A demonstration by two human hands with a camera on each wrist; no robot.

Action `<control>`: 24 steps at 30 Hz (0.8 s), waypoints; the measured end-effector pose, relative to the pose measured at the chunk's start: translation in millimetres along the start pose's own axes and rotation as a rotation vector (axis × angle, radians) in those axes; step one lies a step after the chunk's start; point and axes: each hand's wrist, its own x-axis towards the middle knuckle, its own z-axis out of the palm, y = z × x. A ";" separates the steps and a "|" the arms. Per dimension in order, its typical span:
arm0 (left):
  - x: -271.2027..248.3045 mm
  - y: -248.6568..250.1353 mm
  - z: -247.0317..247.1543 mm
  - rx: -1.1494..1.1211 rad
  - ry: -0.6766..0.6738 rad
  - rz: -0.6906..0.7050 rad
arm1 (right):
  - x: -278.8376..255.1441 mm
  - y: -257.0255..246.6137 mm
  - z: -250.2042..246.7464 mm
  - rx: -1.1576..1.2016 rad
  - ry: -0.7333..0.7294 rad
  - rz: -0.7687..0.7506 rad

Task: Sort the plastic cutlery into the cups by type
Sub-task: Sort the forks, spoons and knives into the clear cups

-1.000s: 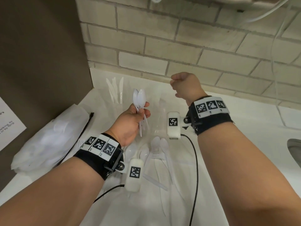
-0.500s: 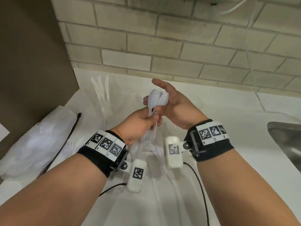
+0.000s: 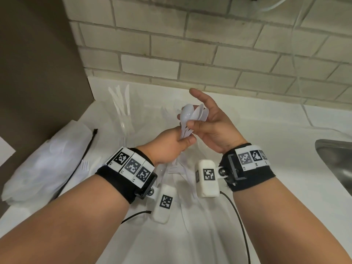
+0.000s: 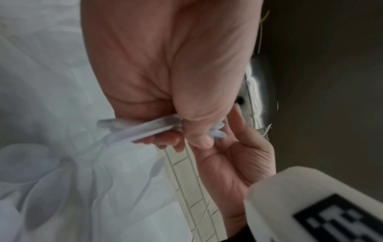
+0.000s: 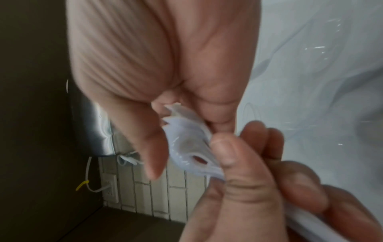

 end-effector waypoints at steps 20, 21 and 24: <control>-4.5 -12.1 -9.9 0.046 0.036 -0.157 | 3.1 -62.7 -42.3 -0.436 0.499 -0.346; -5.1 -12.8 -13.1 0.097 0.069 -0.153 | 6.5 -70.7 -49.5 -0.586 0.567 -0.395; -7.7 -18.3 -20.6 0.282 0.043 -0.163 | 20.2 -72.5 -63.5 -0.891 0.638 -0.407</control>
